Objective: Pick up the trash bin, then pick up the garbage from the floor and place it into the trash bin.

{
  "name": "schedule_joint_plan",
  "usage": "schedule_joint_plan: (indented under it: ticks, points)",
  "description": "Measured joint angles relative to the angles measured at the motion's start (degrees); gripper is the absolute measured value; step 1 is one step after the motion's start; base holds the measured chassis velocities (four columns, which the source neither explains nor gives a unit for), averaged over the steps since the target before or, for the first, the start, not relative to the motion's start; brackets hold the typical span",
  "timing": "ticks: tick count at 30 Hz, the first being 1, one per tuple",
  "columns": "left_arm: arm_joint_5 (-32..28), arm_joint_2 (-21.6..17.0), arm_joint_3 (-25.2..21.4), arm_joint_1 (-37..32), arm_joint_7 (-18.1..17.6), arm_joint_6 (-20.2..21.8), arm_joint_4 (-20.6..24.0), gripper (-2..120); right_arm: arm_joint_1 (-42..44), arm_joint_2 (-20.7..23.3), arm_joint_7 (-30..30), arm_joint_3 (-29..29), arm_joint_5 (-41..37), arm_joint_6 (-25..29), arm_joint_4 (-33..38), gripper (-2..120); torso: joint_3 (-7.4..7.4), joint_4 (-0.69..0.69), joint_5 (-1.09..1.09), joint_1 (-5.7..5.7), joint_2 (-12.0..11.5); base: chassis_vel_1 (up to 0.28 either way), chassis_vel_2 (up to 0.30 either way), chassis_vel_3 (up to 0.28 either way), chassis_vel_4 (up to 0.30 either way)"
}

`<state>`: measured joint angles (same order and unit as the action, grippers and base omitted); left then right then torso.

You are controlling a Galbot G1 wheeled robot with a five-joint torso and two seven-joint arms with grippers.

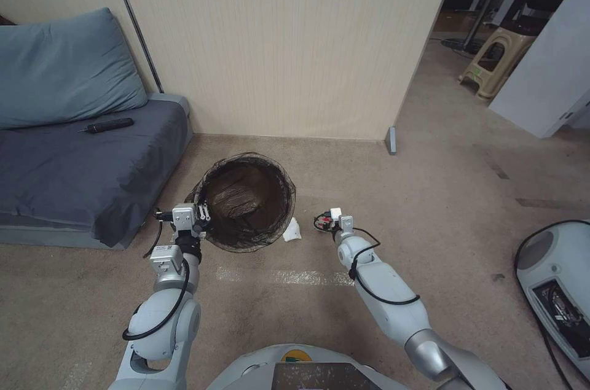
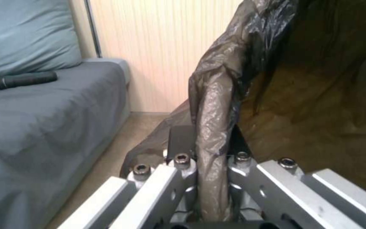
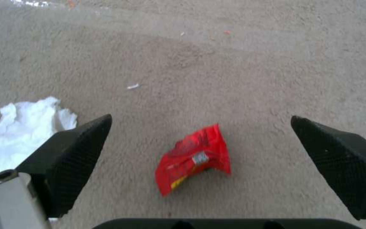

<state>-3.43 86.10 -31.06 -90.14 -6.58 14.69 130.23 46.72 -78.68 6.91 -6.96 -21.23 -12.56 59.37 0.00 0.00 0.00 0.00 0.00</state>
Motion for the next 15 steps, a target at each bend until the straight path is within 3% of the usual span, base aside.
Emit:
schedule_joint_plan:
  ticks: [15]
  points:
    - [0.1, 0.0, 0.0, -0.2, -0.1, -0.1, 0.1, 0, -1.1, -0.7, -0.3, -0.1, 0.5, 1.3, -1.9, 100, 0.00, 0.00, 0.00, 0.00, 0.0, 0.000, 0.000, 0.000, 0.000]
